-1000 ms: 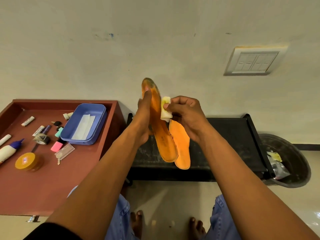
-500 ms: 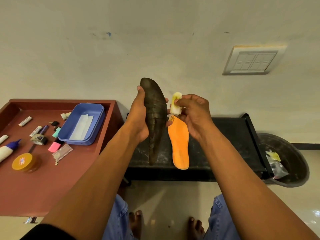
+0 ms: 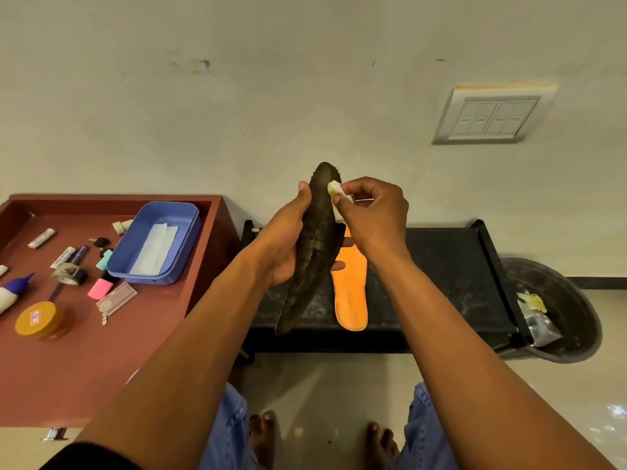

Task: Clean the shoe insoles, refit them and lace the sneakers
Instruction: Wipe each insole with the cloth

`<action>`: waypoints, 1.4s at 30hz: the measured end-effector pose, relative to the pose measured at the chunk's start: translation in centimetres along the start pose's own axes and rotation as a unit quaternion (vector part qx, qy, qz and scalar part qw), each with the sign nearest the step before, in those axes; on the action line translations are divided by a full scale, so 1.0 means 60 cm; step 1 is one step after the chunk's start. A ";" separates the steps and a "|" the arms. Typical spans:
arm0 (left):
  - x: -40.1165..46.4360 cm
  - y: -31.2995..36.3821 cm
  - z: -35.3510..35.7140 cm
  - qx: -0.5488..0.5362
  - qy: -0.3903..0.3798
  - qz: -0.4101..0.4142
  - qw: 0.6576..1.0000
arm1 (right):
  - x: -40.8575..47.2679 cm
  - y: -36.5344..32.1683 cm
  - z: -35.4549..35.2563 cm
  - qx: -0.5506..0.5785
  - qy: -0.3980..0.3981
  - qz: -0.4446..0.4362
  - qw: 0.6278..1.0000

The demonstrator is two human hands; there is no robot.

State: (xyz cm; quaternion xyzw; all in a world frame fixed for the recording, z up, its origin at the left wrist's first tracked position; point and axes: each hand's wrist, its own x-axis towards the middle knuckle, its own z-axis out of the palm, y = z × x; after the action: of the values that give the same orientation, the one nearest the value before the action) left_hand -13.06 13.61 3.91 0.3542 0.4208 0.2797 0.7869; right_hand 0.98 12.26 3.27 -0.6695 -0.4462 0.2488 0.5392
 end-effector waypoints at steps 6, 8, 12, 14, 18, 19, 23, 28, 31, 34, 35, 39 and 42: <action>0.002 -0.001 0.001 -0.004 0.051 0.036 0.998 | -0.018 -0.015 0.015 0.018 -0.077 -0.029 0.996; -0.001 0.003 0.001 -0.009 0.069 0.049 0.996 | -0.026 -0.016 0.022 0.004 -0.090 -0.046 0.995; -0.004 0.007 -0.001 -0.015 0.055 0.047 0.997 | -0.021 0.000 0.025 -0.079 -0.033 -0.041 0.995; -0.003 0.006 0.000 -0.018 0.052 0.043 0.998 | -0.017 0.006 0.021 -0.100 -0.009 -0.034 0.994; -0.006 0.008 0.005 -0.031 0.066 0.053 0.996 | -0.018 0.000 0.018 -0.065 -0.040 -0.021 0.997; -0.007 0.010 0.005 -0.036 0.074 0.060 0.995 | -0.020 -0.004 0.020 -0.038 -0.062 -0.014 0.997; -0.011 0.018 0.000 -0.067 0.106 0.091 0.988 | -0.041 -0.019 0.035 0.014 -0.135 -0.045 0.990; -0.007 0.020 -0.007 -0.074 0.118 0.100 0.985 | -0.048 -0.010 0.050 -0.045 -0.097 -0.067 0.992; -0.001 0.016 -0.004 -0.080 0.097 0.097 0.987 | -0.042 -0.001 0.046 -0.080 -0.048 -0.049 0.994; 0.002 0.014 -0.003 -0.091 0.087 0.090 0.988 | -0.040 0.002 0.044 -0.098 -0.039 -0.042 0.994; 0.001 0.015 -0.003 -0.088 0.089 0.090 0.988 | -0.040 0.000 0.043 -0.093 -0.043 -0.044 0.994; -0.011 0.021 0.000 -0.074 0.111 0.103 0.986 | -0.042 -0.020 0.037 0.012 -0.118 -0.044 0.992; -0.011 0.021 -0.001 -0.093 0.126 0.103 0.982 | -0.053 -0.027 0.044 -0.004 -0.139 -0.078 0.987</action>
State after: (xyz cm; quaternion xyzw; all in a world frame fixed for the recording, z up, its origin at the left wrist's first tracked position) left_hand -13.61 13.89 5.20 0.2828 0.4499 0.4395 0.7242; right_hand -3.21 10.88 3.52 -0.5939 -0.5688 0.2948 0.4867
